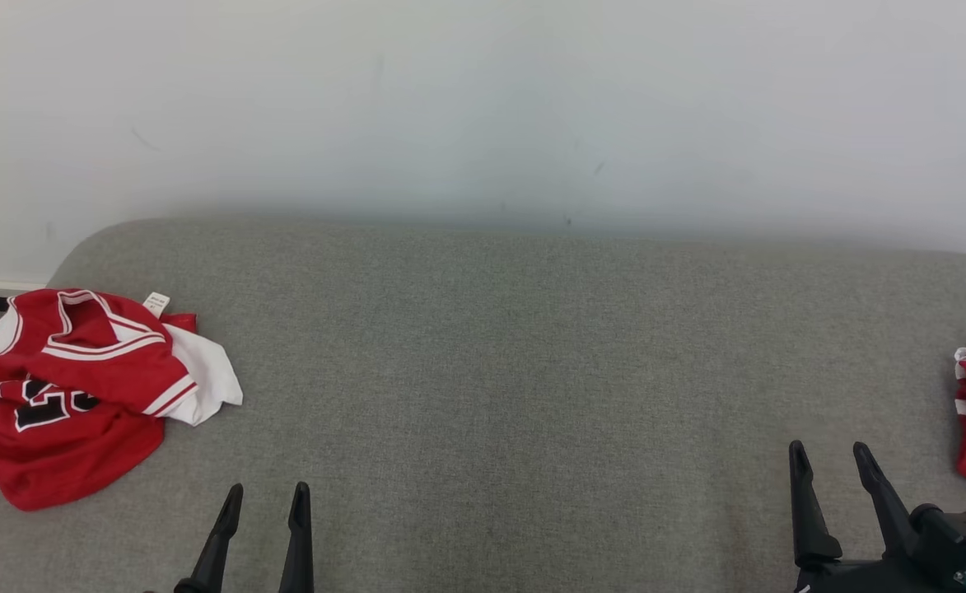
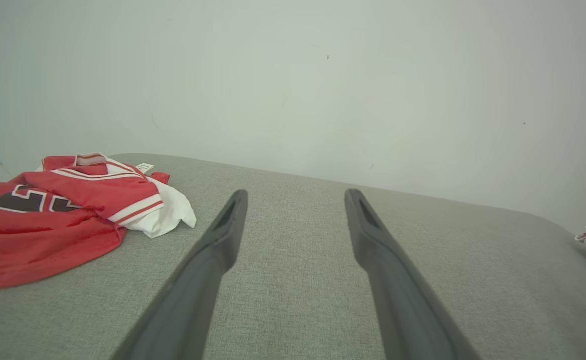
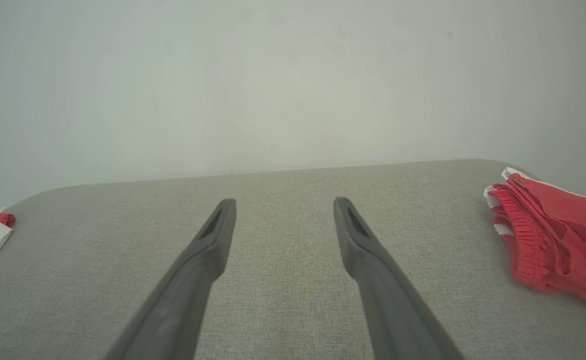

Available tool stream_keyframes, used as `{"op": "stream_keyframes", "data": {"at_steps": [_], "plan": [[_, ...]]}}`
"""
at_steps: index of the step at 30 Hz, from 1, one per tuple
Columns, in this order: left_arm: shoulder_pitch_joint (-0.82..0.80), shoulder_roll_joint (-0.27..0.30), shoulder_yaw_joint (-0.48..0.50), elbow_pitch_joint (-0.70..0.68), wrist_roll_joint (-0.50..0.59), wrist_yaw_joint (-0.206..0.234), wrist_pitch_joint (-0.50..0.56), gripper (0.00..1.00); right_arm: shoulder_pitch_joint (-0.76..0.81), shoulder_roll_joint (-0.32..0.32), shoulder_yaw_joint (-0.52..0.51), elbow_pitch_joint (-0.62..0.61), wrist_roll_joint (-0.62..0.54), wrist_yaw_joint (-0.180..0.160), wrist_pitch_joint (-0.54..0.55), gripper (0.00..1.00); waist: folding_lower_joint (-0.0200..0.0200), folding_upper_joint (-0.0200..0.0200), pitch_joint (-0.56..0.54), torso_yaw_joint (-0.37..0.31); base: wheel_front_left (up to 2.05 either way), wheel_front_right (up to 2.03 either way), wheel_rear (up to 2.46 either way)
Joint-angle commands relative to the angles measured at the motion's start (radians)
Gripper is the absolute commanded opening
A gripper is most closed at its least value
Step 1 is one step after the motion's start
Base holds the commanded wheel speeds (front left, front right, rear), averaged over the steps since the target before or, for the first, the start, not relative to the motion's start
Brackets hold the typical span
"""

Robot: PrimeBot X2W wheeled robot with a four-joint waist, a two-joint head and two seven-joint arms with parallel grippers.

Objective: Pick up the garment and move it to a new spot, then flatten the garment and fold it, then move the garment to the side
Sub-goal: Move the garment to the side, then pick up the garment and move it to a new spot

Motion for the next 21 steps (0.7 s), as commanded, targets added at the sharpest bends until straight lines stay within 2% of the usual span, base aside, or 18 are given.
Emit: {"op": "stream_keyframes", "data": {"at_steps": [1, 14, 21], "plan": [[-0.001, -0.001, 0.004, -0.001, 0.005, 0.001, -0.004, 1.00, 0.001, 0.001, -0.001, -0.004, 0.004, -0.003, 0.004, 1.00, 0.0000, 0.0000, 0.000, -0.002, 0.00, 0.00, 0.00], [-0.009, 0.000, -0.002, 0.007, -0.001, 0.001, -0.004, 1.00, -0.021, 0.001, 0.031, 0.016, -0.006, -0.003, 0.006, 1.00, 0.0000, 0.0000, -0.002, 0.026, 0.00, 0.00, 0.00], [-0.004, 0.005, -0.003, 0.012, 0.007, 0.001, -0.004, 1.00, -0.012, 0.001, 0.064, 0.031, -0.010, -0.003, -0.001, 1.00, 0.0000, 0.0000, -0.007, 0.096, 0.00, 0.00, 0.00]]}}
